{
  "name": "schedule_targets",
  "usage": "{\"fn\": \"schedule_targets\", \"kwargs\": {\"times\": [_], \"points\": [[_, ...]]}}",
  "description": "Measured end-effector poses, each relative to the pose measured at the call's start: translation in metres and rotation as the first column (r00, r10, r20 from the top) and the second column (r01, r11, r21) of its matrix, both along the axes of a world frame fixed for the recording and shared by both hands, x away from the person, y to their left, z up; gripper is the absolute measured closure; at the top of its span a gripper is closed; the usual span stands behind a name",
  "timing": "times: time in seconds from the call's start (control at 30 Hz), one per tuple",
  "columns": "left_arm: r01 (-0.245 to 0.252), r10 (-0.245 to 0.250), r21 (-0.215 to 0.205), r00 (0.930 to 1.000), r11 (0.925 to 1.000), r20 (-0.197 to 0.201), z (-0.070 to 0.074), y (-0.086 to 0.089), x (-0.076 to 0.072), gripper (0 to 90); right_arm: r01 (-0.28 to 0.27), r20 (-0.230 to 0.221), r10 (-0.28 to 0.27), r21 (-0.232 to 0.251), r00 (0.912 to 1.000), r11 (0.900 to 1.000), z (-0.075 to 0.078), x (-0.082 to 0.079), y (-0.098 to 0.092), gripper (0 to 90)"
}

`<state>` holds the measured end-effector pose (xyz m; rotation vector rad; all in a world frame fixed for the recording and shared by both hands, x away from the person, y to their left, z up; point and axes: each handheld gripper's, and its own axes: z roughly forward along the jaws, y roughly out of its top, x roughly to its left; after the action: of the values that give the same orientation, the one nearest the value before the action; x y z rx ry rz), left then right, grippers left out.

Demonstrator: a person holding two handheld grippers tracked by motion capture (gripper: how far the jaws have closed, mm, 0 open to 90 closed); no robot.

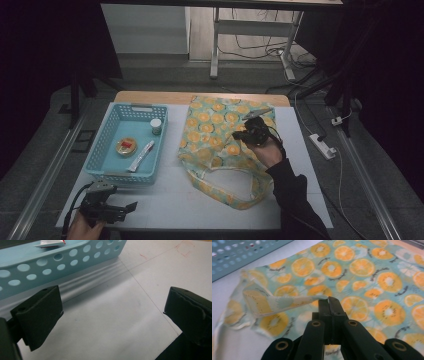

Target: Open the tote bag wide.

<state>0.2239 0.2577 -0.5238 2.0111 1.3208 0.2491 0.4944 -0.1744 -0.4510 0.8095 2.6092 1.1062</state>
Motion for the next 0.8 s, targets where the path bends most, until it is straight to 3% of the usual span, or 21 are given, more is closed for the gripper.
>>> {"fn": "schedule_targets", "kwargs": {"times": [0.23, 0.8], "points": [[0.000, 0.000, -0.002, 1.0000, 1.0000, -0.002, 0.000, 0.000, 0.000, 2.0, 0.034, 0.010, -0.034, -0.013, 0.9994, 0.999, -0.006, 0.025, 0.003, 90.0], [0.001, -0.001, 0.000, 1.0000, 1.0000, -0.006, 0.000, 0.000, 0.001, 2.1, 0.095, 0.015, -0.095, -0.057, 0.9954, 0.994, -0.029, 0.066, 0.001, 90.0]]}}
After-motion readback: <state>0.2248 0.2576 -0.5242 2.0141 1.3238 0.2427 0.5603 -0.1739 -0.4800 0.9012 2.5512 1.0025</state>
